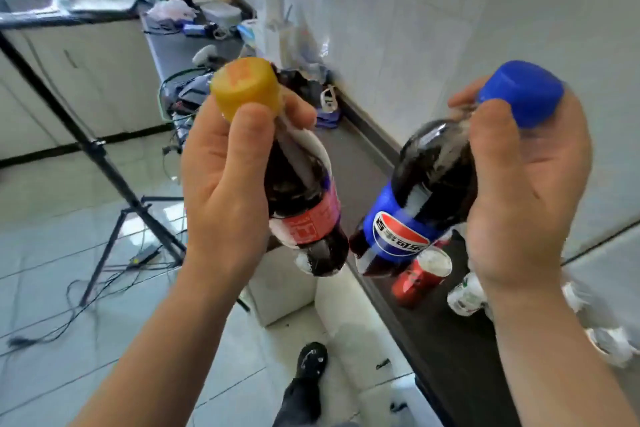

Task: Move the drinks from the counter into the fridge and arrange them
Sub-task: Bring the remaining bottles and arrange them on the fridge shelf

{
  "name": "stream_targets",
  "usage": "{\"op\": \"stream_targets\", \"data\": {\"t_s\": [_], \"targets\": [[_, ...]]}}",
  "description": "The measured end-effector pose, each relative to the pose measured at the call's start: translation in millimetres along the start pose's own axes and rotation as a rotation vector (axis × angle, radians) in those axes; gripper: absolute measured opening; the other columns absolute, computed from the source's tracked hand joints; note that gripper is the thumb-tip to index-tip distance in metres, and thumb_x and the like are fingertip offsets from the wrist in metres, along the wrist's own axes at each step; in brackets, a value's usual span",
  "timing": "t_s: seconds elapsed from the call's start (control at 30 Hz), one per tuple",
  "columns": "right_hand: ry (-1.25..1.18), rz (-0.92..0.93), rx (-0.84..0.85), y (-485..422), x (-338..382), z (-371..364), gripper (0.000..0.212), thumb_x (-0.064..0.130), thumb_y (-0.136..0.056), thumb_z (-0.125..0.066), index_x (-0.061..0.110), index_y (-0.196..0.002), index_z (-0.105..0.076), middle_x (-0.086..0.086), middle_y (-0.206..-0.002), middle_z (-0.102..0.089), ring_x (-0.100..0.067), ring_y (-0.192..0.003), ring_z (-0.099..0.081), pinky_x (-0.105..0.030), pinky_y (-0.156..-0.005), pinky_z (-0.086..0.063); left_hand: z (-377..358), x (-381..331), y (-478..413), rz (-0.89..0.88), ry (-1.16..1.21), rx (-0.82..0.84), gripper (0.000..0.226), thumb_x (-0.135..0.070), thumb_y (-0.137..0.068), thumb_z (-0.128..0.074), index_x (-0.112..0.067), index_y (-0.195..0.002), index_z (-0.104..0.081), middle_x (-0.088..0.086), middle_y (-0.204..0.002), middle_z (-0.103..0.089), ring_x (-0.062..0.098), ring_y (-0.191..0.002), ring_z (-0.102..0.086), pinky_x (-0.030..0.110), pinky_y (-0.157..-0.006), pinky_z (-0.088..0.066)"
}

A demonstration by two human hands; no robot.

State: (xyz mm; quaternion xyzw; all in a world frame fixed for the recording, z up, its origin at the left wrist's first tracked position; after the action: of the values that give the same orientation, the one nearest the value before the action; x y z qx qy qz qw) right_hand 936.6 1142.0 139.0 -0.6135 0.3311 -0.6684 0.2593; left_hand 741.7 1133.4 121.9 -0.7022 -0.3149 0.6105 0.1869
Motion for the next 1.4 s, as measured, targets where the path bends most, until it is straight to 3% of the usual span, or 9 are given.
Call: {"op": "stream_targets", "data": {"t_s": [0.13, 0.3, 0.47, 0.6, 0.73, 0.9, 0.97, 1.27, 1.4], "targets": [[-0.188, -0.186, 0.162, 69, -12, -83, 0.003, 0.027, -0.09, -0.05, 0.029, -0.093, -0.051, 0.004, -0.085, -0.052, -0.017, -0.074, -0.048, -0.027, -0.074, -0.042, 87, -16, 78, 0.159, -0.279, -0.202, 0.022, -0.05, -0.09, -0.048, -0.037, -0.087, -0.065, -0.008, -0.086, -0.068, 0.018, -0.081, -0.062, 0.038, -0.073, -0.051], [-0.263, -0.337, 0.422, 154, 5, -180, 0.008, 0.027, -0.091, -0.049, 0.021, -0.095, -0.051, 0.007, -0.085, -0.053, 0.0, -0.077, -0.048, -0.009, -0.075, -0.04, 185, -36, 184, 0.421, -0.449, -0.455, 0.02, -0.04, -0.086, -0.046, -0.032, -0.085, -0.064, -0.006, -0.087, -0.068, 0.011, -0.082, -0.063, 0.023, -0.075, -0.049], [-0.285, -0.451, 0.694, 235, 43, -276, 0.012, 0.039, -0.086, -0.05, 0.028, -0.091, -0.052, 0.002, -0.084, -0.055, -0.01, -0.077, -0.051, -0.015, -0.073, -0.041, 283, -66, 278, 0.583, -0.485, -0.706, 0.039, -0.049, -0.082, -0.047, -0.014, -0.089, -0.062, -0.007, -0.086, -0.069, 0.009, -0.084, -0.063, 0.017, -0.078, -0.048], [-0.304, -0.489, 0.854, 304, 82, -361, 0.018, 0.043, -0.085, -0.05, 0.025, -0.089, -0.053, 0.002, -0.08, -0.054, -0.011, -0.075, -0.05, -0.021, -0.071, -0.042, 371, -101, 346, 0.641, -0.464, -0.883, 0.032, -0.054, -0.078, -0.05, -0.027, -0.087, -0.064, -0.008, -0.087, -0.07, 0.008, -0.087, -0.064, 0.015, -0.079, -0.049], [-0.327, -0.507, 1.008, 375, 134, -451, 0.023, 0.044, -0.083, -0.048, 0.023, -0.09, -0.055, 0.004, -0.085, -0.057, -0.002, -0.076, -0.052, -0.011, -0.07, -0.041, 465, -153, 411, 0.663, -0.523, -1.011, 0.039, -0.059, -0.077, -0.049, -0.024, -0.09, -0.061, -0.016, -0.088, -0.069, -0.001, -0.087, -0.062, 0.008, -0.076, -0.044], [-0.371, -0.441, 1.187, 448, 219, -560, 0.025, 0.046, -0.082, -0.047, 0.025, -0.091, -0.055, 0.011, -0.088, -0.057, 0.0, -0.078, -0.052, -0.008, -0.07, -0.042, 567, -227, 481, 0.66, -0.608, -1.15, 0.028, -0.063, -0.076, -0.048, -0.04, -0.087, -0.06, -0.018, -0.09, -0.067, -0.002, -0.088, -0.061, 0.005, -0.076, -0.041], [-0.417, -0.392, 1.269, 473, 257, -601, 0.025, 0.046, -0.08, -0.047, 0.024, -0.09, -0.055, 0.011, -0.088, -0.056, 0.001, -0.078, -0.052, -0.008, -0.07, -0.042, 597, -260, 506, 0.614, -0.627, -1.241, 0.033, -0.062, -0.076, -0.049, -0.034, -0.089, -0.06, -0.019, -0.091, -0.068, -0.004, -0.088, -0.061, 0.004, -0.076, -0.041], [-0.633, -0.211, 1.616, 595, 413, -737, 0.025, 0.048, -0.078, -0.045, 0.027, -0.088, -0.053, 0.012, -0.079, -0.056, 0.001, -0.073, -0.05, -0.011, -0.066, -0.041, 676, -395, 613, 0.36, -0.729, -1.679, 0.044, -0.054, -0.082, -0.049, -0.017, -0.1, -0.061, -0.018, -0.094, -0.068, 0.0, -0.097, -0.061, 0.008, -0.085, -0.041], [-0.758, -0.176, 1.723, 651, 465, -789, 0.03, 0.044, -0.08, -0.047, 0.017, -0.09, -0.055, 0.007, -0.08, -0.057, 0.002, -0.073, -0.051, -0.009, -0.068, -0.041, 712, -434, 655, 0.32, -0.812, -1.831, 0.038, -0.054, -0.084, -0.049, -0.021, -0.098, -0.062, -0.016, -0.095, -0.069, 0.001, -0.099, -0.061, 0.009, -0.086, -0.041]]}}
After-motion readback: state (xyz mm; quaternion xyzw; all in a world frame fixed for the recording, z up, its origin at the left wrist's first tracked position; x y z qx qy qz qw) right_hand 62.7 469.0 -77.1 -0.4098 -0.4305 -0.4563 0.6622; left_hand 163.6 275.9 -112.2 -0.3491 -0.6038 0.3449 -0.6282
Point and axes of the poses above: each hand's wrist, its own y-axis away from the middle knuckle, its own z-axis out of the back of the hand, x = y × z, the point moved 8 cm from there along -y, towards the middle knuckle
